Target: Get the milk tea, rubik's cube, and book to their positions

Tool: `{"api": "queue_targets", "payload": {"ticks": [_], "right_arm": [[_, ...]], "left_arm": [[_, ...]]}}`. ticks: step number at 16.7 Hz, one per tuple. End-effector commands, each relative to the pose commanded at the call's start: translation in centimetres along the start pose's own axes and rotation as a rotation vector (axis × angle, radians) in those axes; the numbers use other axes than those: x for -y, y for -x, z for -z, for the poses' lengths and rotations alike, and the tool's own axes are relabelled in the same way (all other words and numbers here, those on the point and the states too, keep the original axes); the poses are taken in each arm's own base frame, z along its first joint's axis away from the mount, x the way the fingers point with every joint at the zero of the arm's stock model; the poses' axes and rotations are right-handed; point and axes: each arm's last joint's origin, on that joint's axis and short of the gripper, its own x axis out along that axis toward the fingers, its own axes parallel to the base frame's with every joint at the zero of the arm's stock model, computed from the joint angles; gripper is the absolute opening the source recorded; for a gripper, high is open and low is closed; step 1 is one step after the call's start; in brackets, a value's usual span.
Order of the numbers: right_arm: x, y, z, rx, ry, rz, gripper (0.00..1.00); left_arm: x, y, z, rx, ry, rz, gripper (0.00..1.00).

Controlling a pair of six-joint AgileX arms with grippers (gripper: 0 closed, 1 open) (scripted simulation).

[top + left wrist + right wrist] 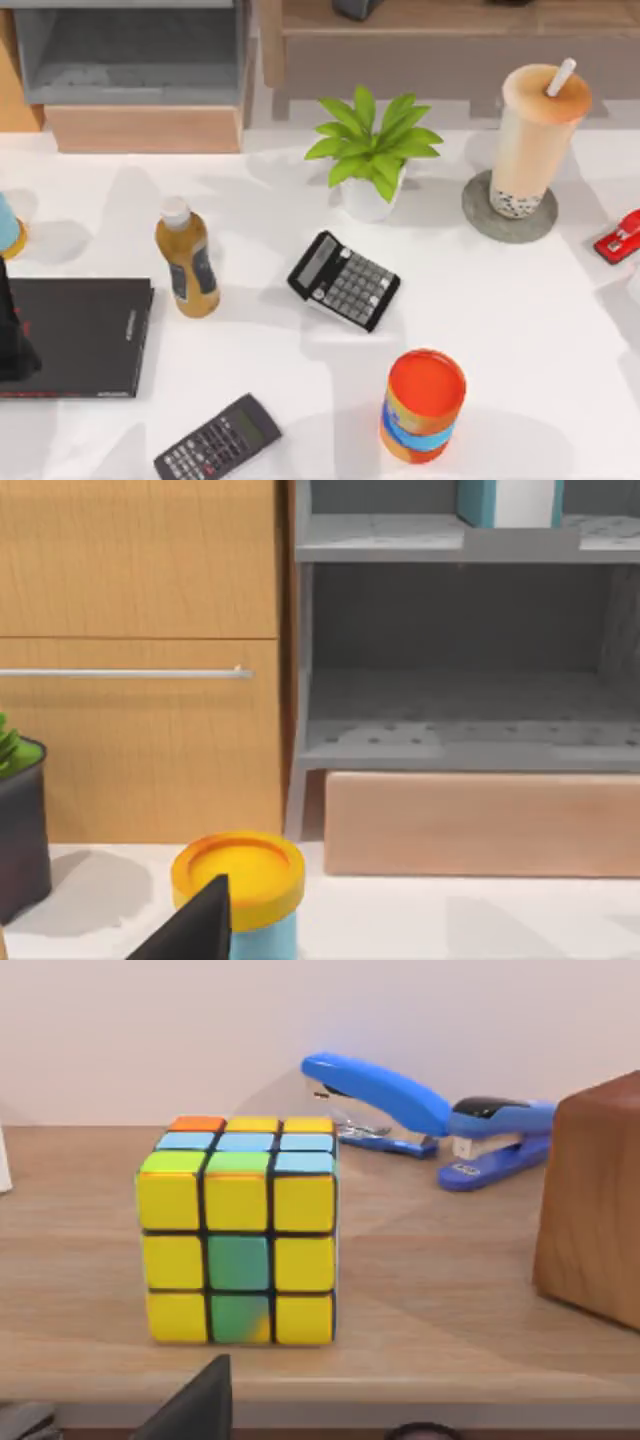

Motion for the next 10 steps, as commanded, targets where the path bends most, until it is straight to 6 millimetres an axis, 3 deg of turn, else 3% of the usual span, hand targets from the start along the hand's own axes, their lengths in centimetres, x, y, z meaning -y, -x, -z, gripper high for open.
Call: {"api": "queue_targets", "payload": {"ticks": [4,7,10], "right_arm": [[3.5,9.7,3.7,-0.025,-0.003,-0.001,1.00],[5.3,16.3,9.4,-0.037,-0.009,-0.004,1.00],[6.2,20.3,15.9,-0.041,-0.014,-0.008,1.00]], "left_arm": [[0.0,0.0,0.0,0.000,0.000,0.000,1.00],[0.0,0.0,0.0,0.000,0.000,0.000,1.00],[0.0,0.0,0.0,0.000,0.000,0.000,1.00]]}}
